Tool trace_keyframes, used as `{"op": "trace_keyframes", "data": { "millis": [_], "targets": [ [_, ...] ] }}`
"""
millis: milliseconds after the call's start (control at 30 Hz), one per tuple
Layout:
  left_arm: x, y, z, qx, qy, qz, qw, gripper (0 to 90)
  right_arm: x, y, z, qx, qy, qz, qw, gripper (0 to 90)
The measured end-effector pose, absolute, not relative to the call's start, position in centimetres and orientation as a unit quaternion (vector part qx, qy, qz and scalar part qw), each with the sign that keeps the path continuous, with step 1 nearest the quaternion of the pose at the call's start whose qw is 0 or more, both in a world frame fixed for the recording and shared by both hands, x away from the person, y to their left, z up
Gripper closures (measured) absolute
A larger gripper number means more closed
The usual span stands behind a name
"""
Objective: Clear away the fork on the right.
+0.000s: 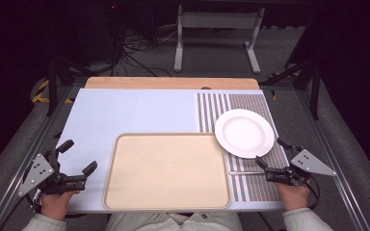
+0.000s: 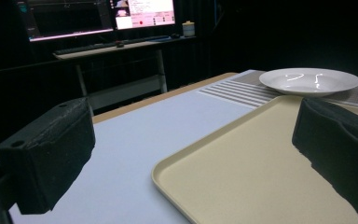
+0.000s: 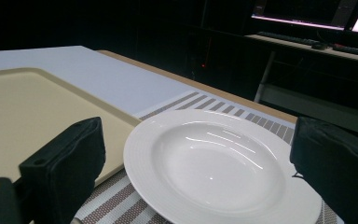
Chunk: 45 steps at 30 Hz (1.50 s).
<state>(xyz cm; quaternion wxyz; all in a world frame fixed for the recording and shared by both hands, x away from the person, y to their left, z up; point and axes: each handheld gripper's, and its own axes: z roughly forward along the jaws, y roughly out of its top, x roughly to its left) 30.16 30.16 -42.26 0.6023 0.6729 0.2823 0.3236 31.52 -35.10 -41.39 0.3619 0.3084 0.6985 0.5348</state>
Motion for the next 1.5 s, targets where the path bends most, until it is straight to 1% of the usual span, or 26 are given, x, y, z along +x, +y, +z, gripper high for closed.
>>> {"op": "trace_keyframes", "data": {
  "millis": [633, 800, 900, 1033, 1133, 1300, 1500],
  "targets": [
    [30.0, 30.1, -42.2, 0.676, 0.275, 0.320, 0.604, 0.0, 31.8, -34.9, -40.9, 0.298, 0.711, 0.532, 0.350, 5.8],
    [30.1, 30.2, -42.3, 0.676, 0.275, 0.319, 0.605, 0.0, 32.1, -34.6, -40.3, 0.288, 0.719, 0.532, 0.342, 6.2],
    [30.1, 30.1, -42.3, 0.678, 0.274, 0.317, 0.605, 0.0, 32.3, -34.0, -39.8, 0.272, 0.730, 0.522, 0.347, 6.8],
    [30.1, 30.2, -42.3, 0.678, 0.274, 0.316, 0.604, 0.0, 32.6, -33.5, -39.3, 0.266, 0.732, 0.527, 0.341, 6.8],
    [30.0, 30.2, -42.2, 0.678, 0.273, 0.314, 0.606, 0.0, 33.3, -33.1, -38.9, 0.268, 0.742, 0.527, 0.316, 6.9],
    [30.0, 30.2, -42.2, 0.677, 0.272, 0.314, 0.607, 0.0, 33.8, -32.4, -38.4, 0.270, 0.756, 0.511, 0.307, 6.9],
    [30.1, 30.2, -42.2, 0.678, 0.271, 0.313, 0.608, 0.1, 34.4, -31.6, -37.8, 0.266, 0.765, 0.500, 0.306, 4.3]
  ]
}}
